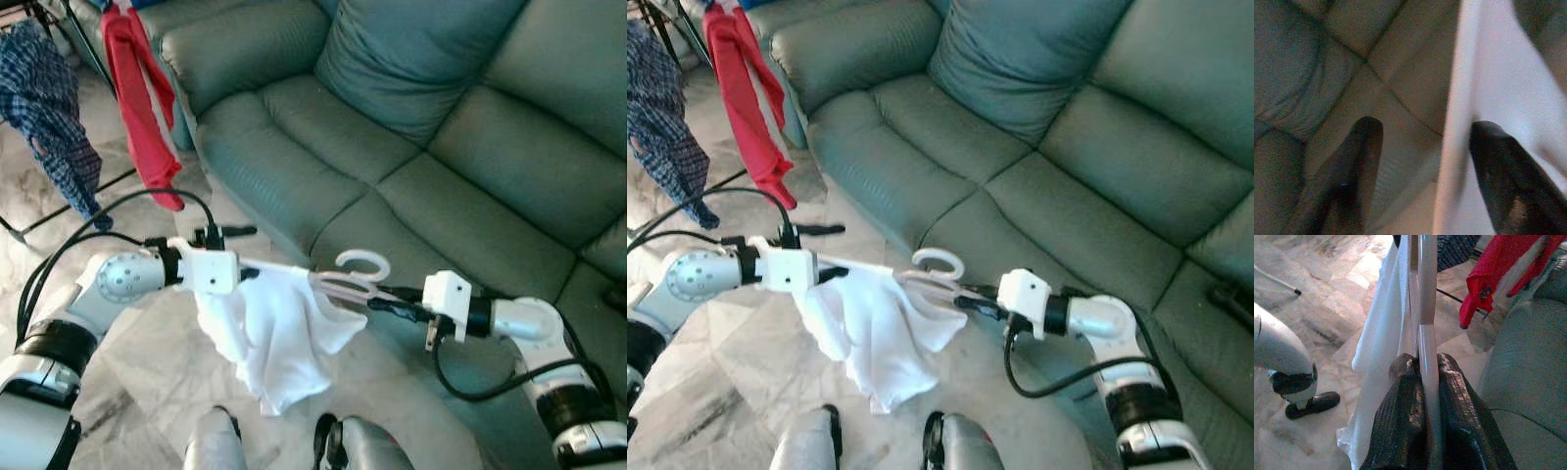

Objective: Hang hanger

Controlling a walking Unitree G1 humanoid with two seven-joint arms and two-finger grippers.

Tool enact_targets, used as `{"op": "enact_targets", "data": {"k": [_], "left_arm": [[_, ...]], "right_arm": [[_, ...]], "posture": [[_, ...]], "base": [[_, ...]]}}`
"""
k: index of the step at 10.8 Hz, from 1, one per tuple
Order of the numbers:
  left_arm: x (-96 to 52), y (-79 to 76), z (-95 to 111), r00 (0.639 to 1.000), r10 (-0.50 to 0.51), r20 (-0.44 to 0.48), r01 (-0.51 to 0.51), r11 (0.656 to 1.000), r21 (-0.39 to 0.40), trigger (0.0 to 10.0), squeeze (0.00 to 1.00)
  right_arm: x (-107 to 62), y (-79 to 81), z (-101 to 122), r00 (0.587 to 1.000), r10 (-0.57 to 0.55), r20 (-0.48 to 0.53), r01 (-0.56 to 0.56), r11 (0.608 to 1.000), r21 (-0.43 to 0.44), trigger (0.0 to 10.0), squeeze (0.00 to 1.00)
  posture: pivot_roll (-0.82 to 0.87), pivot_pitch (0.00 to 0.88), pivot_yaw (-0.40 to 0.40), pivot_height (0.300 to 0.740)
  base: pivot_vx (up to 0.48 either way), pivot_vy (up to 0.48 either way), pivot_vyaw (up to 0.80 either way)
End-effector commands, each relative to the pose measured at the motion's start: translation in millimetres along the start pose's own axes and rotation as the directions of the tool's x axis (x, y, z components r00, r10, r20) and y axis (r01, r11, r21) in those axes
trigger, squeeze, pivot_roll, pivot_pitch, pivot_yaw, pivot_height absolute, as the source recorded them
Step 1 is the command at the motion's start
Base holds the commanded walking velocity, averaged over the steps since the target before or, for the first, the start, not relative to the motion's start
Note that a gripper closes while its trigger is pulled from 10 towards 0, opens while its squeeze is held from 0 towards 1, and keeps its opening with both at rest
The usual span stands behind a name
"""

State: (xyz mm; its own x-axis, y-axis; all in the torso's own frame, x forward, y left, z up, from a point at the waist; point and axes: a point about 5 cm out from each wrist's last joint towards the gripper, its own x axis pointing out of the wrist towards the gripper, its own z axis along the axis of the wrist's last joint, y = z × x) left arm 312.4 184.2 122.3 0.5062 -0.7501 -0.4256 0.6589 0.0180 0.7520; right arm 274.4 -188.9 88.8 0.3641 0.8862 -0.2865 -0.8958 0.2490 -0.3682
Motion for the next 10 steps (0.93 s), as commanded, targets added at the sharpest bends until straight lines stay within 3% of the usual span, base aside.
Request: {"op": "enact_targets", "data": {"k": [1, 5, 10], "left_arm": [[2.7, -1.7, 2, 0.999, -0.033, 0.015, 0.033, 0.999, -0.008, 0.0, 0.0], [7.0, -6.9, 3, 0.997, -0.071, 0.041, 0.072, 0.997, -0.036, 0.0, 0.0], [13.0, -20.5, 4, 0.98, -0.187, 0.067, 0.193, 0.974, -0.115, 0.0, 0.0]], "right_arm": [[-1.0, -4.0, 5, 1.0, 0.017, 0.011, -0.016, 0.999, -0.043, 10.0, 0.0], [0.4, -4.7, 3, 0.999, 0.041, -0.005, -0.041, 0.997, -0.071, 10.0, 0.0], [5.7, -7.8, 4, 0.999, 0.034, 0.01, -0.032, 0.994, -0.103, 10.0, 0.0]], "posture": [[0.01, 0.15, -0.047, 0.74], [0.01, 0.15, -0.047, 0.74], [0.0, 0.152, -0.043, 0.74]], "base": [[0.0, 0.0, 0.0], [0.0, 0.0, 0.0], [0.0, 0.0, 0.0]]}}
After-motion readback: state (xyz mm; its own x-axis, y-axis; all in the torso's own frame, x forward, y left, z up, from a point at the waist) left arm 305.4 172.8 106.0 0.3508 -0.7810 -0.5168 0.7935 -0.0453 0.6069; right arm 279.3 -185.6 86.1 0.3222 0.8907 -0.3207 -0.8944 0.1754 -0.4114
